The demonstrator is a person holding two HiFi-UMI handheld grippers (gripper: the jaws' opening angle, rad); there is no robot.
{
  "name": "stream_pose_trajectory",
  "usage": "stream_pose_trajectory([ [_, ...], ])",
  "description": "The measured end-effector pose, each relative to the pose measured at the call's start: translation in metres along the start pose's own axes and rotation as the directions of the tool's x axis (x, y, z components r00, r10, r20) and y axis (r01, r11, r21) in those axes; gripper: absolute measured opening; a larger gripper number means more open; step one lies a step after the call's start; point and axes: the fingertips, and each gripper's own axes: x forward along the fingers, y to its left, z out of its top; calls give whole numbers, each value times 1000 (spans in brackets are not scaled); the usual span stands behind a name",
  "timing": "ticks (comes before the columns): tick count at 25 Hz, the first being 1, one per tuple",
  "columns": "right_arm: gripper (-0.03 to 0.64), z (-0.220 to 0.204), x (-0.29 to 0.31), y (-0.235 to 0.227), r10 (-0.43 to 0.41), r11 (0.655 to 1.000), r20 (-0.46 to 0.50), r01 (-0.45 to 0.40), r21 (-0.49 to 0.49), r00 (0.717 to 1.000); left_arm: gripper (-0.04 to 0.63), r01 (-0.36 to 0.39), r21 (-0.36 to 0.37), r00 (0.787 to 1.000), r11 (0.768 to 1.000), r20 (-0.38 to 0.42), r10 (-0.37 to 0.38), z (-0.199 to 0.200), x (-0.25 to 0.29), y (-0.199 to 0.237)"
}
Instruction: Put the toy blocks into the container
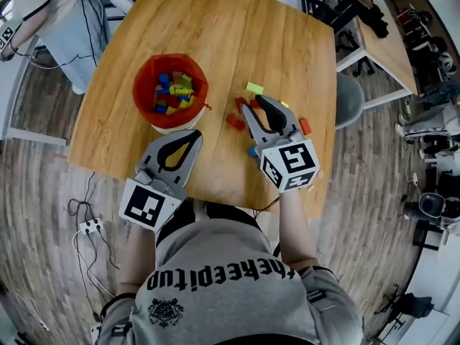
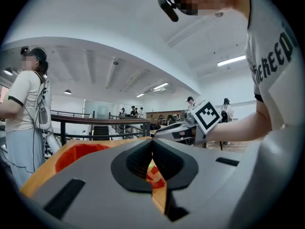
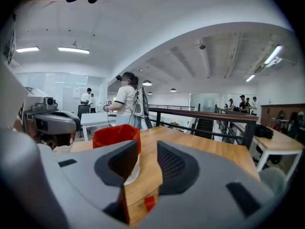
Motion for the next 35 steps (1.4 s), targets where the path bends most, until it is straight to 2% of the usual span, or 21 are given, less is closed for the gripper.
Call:
stream_pose_trajectory([
  [10,133,-27,-54,-52,-164,985,-34,166,55,986,15,168,3,986,986,-7,-168,0,48,-42],
  [15,133,-42,-72,-62,-206,974,-55,210,82,977,15,229,11,973,973,-18,-228,-1,61,-60],
  [35,133,-140,-68,-30,-160,956,-247,212,202,956,15,310,-32,944,950,-112,-312,-31,68,-74],
])
